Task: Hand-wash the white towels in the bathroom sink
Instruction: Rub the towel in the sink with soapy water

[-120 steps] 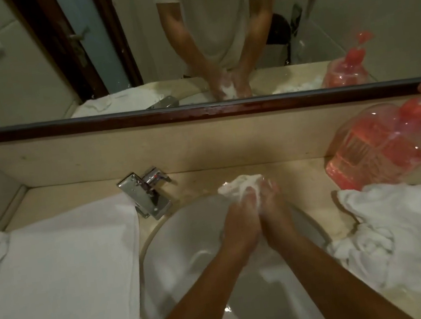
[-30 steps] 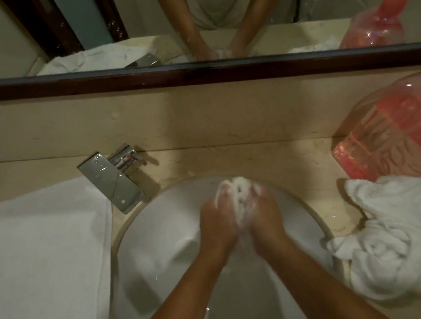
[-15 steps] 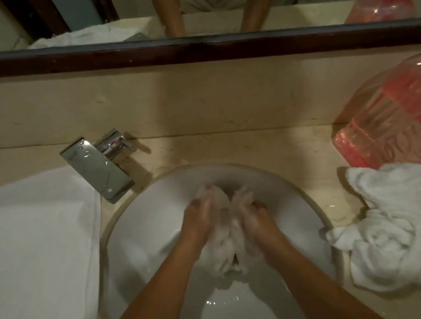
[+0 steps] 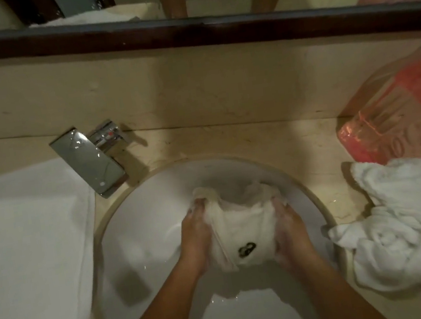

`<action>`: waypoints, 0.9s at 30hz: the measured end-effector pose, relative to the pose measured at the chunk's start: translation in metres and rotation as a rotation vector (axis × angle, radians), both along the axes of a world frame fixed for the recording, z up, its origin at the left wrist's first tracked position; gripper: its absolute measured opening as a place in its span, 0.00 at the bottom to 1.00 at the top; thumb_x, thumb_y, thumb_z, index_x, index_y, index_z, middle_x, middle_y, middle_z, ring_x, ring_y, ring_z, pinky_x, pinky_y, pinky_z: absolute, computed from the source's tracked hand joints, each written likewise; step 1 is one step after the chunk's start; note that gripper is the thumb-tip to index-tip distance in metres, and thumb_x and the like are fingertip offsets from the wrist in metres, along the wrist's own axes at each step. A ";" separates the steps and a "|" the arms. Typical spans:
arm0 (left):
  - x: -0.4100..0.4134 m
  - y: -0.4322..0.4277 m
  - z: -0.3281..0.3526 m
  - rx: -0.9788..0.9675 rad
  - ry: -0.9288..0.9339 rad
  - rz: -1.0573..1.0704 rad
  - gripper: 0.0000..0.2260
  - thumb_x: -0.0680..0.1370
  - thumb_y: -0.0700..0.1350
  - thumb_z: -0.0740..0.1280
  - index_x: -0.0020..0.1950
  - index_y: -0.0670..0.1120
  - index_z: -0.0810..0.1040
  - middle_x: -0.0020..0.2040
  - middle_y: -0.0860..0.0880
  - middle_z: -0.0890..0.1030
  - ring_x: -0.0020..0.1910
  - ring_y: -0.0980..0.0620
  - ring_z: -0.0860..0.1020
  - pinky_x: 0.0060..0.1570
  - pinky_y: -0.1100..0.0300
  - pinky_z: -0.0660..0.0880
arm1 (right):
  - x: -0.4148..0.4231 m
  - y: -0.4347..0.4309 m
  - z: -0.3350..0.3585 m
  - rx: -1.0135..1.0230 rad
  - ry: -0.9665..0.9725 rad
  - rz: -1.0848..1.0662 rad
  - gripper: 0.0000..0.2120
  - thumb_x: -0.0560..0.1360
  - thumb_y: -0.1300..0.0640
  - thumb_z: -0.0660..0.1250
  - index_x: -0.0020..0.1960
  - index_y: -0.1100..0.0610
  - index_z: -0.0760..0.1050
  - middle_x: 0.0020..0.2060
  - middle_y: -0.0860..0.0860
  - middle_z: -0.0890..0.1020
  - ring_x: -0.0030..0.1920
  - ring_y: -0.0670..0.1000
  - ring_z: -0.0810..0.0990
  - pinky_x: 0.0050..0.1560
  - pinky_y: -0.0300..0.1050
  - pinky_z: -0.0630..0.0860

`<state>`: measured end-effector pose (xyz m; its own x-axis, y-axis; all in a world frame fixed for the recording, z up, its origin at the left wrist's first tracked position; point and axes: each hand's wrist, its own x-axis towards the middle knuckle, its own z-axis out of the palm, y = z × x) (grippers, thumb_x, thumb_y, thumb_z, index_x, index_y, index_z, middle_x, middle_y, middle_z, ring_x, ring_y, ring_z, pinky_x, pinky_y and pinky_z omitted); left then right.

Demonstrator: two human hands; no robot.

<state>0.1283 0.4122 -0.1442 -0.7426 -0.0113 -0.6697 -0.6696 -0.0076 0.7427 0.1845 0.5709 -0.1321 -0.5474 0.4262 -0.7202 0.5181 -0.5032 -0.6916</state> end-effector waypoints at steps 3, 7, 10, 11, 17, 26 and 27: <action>0.004 0.008 0.017 0.186 -0.108 0.018 0.29 0.76 0.69 0.64 0.65 0.49 0.83 0.57 0.43 0.87 0.57 0.41 0.85 0.63 0.41 0.80 | -0.014 -0.006 0.011 -0.041 0.029 -0.065 0.20 0.87 0.46 0.61 0.69 0.57 0.78 0.57 0.57 0.86 0.56 0.61 0.86 0.58 0.55 0.82; 0.007 0.035 0.034 -0.114 0.190 -0.136 0.18 0.84 0.57 0.64 0.47 0.46 0.85 0.39 0.49 0.87 0.41 0.53 0.86 0.39 0.63 0.79 | -0.027 -0.043 0.043 0.211 0.089 0.173 0.18 0.89 0.46 0.54 0.63 0.56 0.77 0.49 0.51 0.84 0.52 0.52 0.85 0.47 0.35 0.79; -0.009 0.027 0.042 -0.220 0.317 -0.113 0.19 0.86 0.55 0.62 0.42 0.47 0.83 0.34 0.50 0.85 0.35 0.54 0.84 0.33 0.67 0.75 | -0.005 -0.055 0.065 0.309 0.158 0.369 0.17 0.88 0.42 0.50 0.59 0.47 0.76 0.48 0.44 0.82 0.49 0.39 0.82 0.44 0.30 0.74; -0.008 0.027 0.046 -0.212 0.345 -0.134 0.18 0.86 0.53 0.61 0.43 0.47 0.83 0.35 0.49 0.85 0.36 0.53 0.84 0.35 0.66 0.76 | -0.005 -0.050 0.066 0.337 0.166 0.390 0.16 0.88 0.42 0.50 0.59 0.47 0.75 0.48 0.45 0.82 0.49 0.39 0.81 0.47 0.30 0.74; -0.010 0.035 0.049 -0.216 0.394 -0.164 0.14 0.88 0.48 0.59 0.48 0.47 0.82 0.38 0.50 0.84 0.36 0.62 0.83 0.37 0.69 0.76 | -0.033 -0.042 0.058 0.417 0.136 0.386 0.14 0.89 0.50 0.55 0.65 0.54 0.76 0.53 0.52 0.84 0.57 0.53 0.84 0.59 0.44 0.80; -0.022 0.029 0.056 -0.276 0.470 -0.301 0.15 0.88 0.48 0.60 0.46 0.47 0.82 0.39 0.53 0.83 0.40 0.51 0.82 0.38 0.68 0.74 | -0.025 -0.046 0.066 0.364 0.129 0.385 0.10 0.87 0.54 0.59 0.60 0.54 0.78 0.52 0.52 0.85 0.53 0.53 0.85 0.55 0.47 0.80; -0.031 0.027 0.056 -0.332 0.491 -0.318 0.14 0.87 0.47 0.61 0.46 0.45 0.82 0.39 0.54 0.82 0.40 0.50 0.80 0.38 0.70 0.71 | -0.014 -0.053 0.067 0.334 0.137 0.403 0.11 0.88 0.52 0.58 0.62 0.51 0.78 0.51 0.48 0.85 0.52 0.49 0.85 0.53 0.45 0.81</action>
<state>0.0973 0.4394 -0.0879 -0.9613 0.1112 -0.2522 -0.1855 0.4154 0.8905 0.1709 0.5180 -0.0654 -0.7941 0.3563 -0.4923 0.5187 -0.0247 -0.8546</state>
